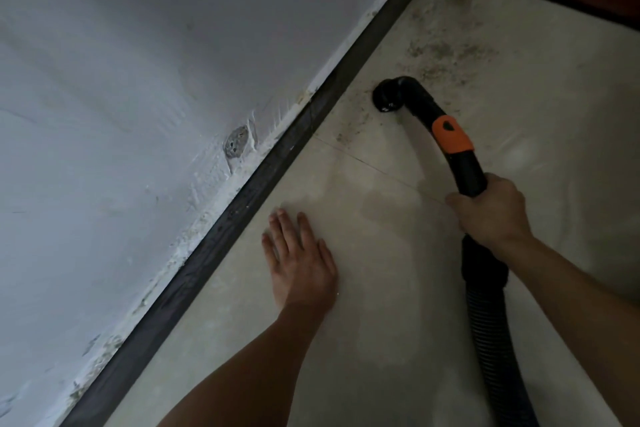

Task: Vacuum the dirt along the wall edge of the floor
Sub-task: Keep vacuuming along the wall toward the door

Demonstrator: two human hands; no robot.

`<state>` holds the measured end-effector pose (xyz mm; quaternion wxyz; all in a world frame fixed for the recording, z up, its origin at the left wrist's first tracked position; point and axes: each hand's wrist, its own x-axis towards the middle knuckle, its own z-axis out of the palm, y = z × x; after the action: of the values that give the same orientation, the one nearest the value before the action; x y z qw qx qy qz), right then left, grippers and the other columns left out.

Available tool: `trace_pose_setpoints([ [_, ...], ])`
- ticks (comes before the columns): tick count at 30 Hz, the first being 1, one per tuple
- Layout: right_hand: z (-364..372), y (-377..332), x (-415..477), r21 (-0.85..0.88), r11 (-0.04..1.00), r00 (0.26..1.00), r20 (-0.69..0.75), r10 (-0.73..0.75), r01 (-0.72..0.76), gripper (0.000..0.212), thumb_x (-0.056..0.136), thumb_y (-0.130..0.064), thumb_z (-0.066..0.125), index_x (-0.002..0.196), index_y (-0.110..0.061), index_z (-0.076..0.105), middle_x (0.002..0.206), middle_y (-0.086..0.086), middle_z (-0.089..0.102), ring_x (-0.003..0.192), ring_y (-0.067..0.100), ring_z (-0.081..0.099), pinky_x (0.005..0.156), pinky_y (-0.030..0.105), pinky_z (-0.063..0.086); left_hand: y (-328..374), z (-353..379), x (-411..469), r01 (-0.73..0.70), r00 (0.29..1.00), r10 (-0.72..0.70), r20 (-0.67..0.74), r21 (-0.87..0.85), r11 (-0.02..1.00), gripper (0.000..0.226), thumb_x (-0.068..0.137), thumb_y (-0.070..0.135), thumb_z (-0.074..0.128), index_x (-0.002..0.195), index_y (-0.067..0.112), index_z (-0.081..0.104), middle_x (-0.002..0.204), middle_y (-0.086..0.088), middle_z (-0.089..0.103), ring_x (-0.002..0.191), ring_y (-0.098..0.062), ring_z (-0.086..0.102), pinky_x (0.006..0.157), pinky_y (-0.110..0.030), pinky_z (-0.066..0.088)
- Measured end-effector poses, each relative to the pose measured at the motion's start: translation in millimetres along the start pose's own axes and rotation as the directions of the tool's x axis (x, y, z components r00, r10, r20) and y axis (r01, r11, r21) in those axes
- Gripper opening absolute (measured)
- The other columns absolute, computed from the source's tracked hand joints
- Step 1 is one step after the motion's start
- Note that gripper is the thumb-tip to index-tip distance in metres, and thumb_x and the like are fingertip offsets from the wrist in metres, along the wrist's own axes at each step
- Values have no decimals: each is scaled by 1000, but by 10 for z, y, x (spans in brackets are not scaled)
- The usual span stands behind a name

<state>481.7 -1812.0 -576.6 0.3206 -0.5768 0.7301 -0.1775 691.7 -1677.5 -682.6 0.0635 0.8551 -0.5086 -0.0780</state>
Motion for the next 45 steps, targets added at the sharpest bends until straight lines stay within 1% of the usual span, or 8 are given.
trace_pose_setpoints([
  [8, -2, 242, -847, -25, 999, 983, 182, 33, -29, 24, 79, -6, 74, 70, -14, 53, 61, 8, 57, 53, 21, 54, 49, 28, 40, -7, 5, 3, -2, 1000, 2, -10, -8, 1000, 60, 98, 37, 27, 149, 6, 32, 159, -23, 12, 149, -35, 8, 118, -49, 5],
  [12, 39, 170, -557, -12, 1000, 995, 104, 3, -2, 22, 79, -7, 73, 70, -13, 54, 60, 8, 58, 53, 23, 54, 47, 27, 37, -8, 6, 1, -10, 1000, 10, -24, -10, 1000, 60, 98, 37, 28, 148, 6, 33, 159, -23, 13, 149, -35, 8, 118, -49, 4],
  [16, 130, -105, -5, 77, 997, 998, 63, 12, -17, 14, 82, -13, 71, 87, -6, 61, 75, 16, 64, 61, 28, 59, 52, 25, 43, -2, 3, -1, -6, 1000, 6, -22, 3, 1000, 60, 98, 38, 26, 149, 6, 32, 159, -23, 13, 149, -35, 8, 118, -49, 4],
  [21, 251, -263, 47, 135, 991, 990, 139, -3, -15, 15, 82, -14, 71, 80, -10, 57, 74, 15, 63, 59, 26, 57, 54, 27, 47, 3, 5, 0, -4, 1000, 4, -28, 4, 1000, 60, 98, 37, 28, 149, 6, 32, 159, -22, 12, 149, -34, 7, 118, -49, 5],
  [31, 191, 38, -620, 47, 999, 935, 354, 7, -26, 27, 79, -9, 74, 73, -21, 51, 63, 0, 56, 52, 12, 53, 48, 22, 41, -15, -21, -19, 5, 1000, -6, 11, 67, 998, 62, 99, 41, 25, 152, 8, 21, 161, -19, 7, 149, -30, 3, 118, -45, 3],
  [36, -18, 67, -304, -9, 999, 978, 206, 42, -41, 18, 82, -16, 74, 92, -15, 59, 72, 3, 60, 62, 21, 60, 57, 30, 49, -1, -54, -28, 2, 999, -4, 40, 55, 998, 63, 99, 40, 22, 152, 7, 20, 160, -20, 6, 149, -31, 2, 119, -47, 4],
  [40, -168, 65, -368, -31, 999, 984, 169, 47, -43, 18, 82, -21, 73, 90, -14, 59, 72, 4, 61, 62, 22, 61, 59, 36, 55, -10, -68, -47, 20, 997, -23, 73, 42, 999, 64, 98, 41, 19, 152, 6, 20, 161, -19, 4, 150, -30, -1, 119, -46, 3],
  [45, -408, 355, -620, 11, 996, 989, 116, 92, -94, 17, 87, -31, 68, 83, -21, 56, 69, 5, 61, 62, 22, 62, 57, 38, 51, 27, -118, -9, 17, 998, -17, 67, 5, 1000, 62, 93, 36, 29, 145, 2, 39, 157, -24, 21, 146, -37, 19, 118, -49, 11],
])
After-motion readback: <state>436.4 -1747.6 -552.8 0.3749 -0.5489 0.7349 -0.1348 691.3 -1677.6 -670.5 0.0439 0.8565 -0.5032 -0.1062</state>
